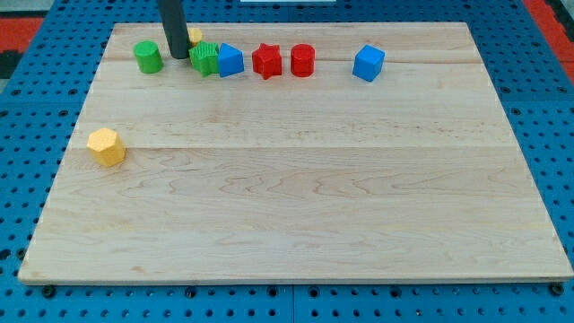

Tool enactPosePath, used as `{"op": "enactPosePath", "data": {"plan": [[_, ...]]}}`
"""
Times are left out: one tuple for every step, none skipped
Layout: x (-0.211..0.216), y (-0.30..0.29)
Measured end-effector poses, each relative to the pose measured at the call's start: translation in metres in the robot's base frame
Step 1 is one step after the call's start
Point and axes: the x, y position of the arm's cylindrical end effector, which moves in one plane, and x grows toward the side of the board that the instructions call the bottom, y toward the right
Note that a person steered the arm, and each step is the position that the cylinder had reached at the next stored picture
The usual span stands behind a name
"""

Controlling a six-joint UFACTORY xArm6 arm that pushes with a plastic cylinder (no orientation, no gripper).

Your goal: Move the yellow heart closer to the line of blocks

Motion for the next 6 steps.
{"op": "enactPosePath", "data": {"plan": [[0.000, 0.025], [0.002, 0.051], [-0.012, 0.069], [-0.040, 0.099], [-0.065, 0.052], [-0.044, -0.011]]}}
